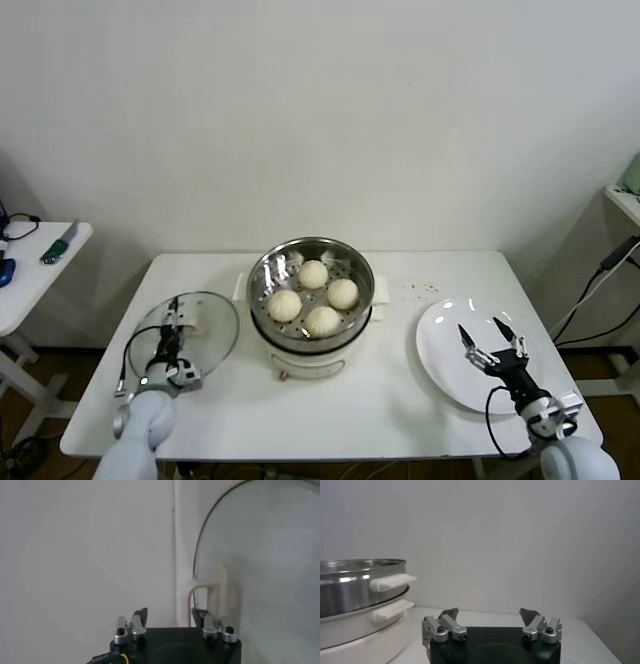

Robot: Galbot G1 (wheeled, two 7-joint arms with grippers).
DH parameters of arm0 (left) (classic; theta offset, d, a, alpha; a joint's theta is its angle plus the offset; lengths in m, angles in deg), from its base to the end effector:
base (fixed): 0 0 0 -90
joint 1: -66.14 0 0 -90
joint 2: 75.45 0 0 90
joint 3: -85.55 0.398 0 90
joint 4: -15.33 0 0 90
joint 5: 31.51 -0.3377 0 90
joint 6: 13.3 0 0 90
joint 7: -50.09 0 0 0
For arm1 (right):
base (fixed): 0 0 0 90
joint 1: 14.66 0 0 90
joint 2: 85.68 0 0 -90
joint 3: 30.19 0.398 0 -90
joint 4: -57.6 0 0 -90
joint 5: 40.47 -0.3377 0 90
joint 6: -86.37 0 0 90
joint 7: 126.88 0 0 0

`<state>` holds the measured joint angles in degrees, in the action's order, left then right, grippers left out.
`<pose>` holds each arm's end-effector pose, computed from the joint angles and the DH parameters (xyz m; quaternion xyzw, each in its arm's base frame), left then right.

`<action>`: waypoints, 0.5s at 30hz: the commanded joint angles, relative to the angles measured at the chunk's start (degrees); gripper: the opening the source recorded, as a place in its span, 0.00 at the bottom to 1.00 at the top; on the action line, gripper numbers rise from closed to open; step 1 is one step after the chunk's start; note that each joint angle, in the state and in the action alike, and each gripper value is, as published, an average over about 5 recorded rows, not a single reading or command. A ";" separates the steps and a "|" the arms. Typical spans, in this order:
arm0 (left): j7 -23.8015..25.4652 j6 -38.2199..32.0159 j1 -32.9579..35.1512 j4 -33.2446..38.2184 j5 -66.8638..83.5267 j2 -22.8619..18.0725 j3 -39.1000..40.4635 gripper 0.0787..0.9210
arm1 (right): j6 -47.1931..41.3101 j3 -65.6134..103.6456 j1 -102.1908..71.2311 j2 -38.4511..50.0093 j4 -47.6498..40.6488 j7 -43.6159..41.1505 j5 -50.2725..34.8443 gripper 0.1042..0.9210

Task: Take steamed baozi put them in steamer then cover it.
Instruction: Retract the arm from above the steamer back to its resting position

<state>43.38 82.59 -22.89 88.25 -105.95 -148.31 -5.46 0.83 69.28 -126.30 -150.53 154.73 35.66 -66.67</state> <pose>0.3147 0.1520 -0.4788 0.0068 -0.6820 -0.7190 0.1337 0.1970 -0.2012 -0.3997 0.1048 -0.9928 -0.0021 0.0584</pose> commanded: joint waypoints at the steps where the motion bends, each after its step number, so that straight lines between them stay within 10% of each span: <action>1: 0.17 -1.12 -0.30 -0.82 1.45 0.07 0.16 0.58 | -0.03 0.04 -0.01 -1.01 0.11 -0.07 0.84 0.88; 15: 0.03 1.19 2.71 6.46 5.01 0.97 0.72 0.12 | 0.49 0.41 0.00 -2.54 -0.47 -0.58 1.99 0.88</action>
<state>43.62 81.81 -22.53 88.66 -103.64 -148.13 -4.97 1.20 69.59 -126.35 -152.53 154.31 35.17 -65.11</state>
